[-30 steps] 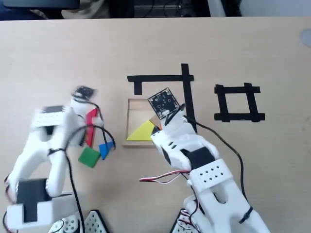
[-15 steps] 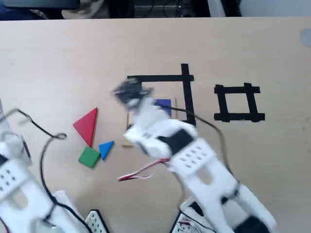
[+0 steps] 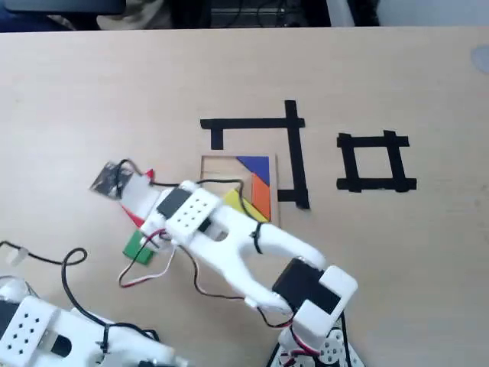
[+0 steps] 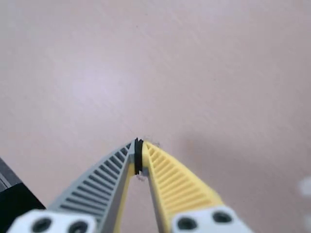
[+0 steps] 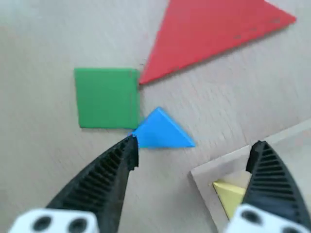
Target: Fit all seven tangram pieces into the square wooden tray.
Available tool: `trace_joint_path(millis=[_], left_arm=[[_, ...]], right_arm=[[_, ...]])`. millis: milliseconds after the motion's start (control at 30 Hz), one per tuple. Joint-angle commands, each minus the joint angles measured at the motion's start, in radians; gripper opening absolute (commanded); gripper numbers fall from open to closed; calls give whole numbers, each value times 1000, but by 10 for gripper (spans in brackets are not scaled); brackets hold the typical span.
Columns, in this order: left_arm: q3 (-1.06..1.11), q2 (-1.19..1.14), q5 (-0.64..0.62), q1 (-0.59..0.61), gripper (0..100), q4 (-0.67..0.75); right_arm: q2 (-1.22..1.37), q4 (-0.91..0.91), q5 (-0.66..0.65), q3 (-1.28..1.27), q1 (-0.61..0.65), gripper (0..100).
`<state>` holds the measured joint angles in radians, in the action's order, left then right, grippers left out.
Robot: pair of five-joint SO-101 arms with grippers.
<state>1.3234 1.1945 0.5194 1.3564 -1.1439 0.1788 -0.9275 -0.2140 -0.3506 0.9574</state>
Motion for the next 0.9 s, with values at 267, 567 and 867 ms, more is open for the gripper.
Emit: trace_joint_path(millis=[267, 567, 867], left_arm=[[125, 20, 58, 176, 30, 75], [130, 25, 21, 177, 30, 75], [134, 25, 21, 179, 30, 69]], right_arm=[[130, 0, 3, 257, 77, 332], [321, -110, 49, 438, 83, 332], [329, -117, 146, 447, 83, 332]])
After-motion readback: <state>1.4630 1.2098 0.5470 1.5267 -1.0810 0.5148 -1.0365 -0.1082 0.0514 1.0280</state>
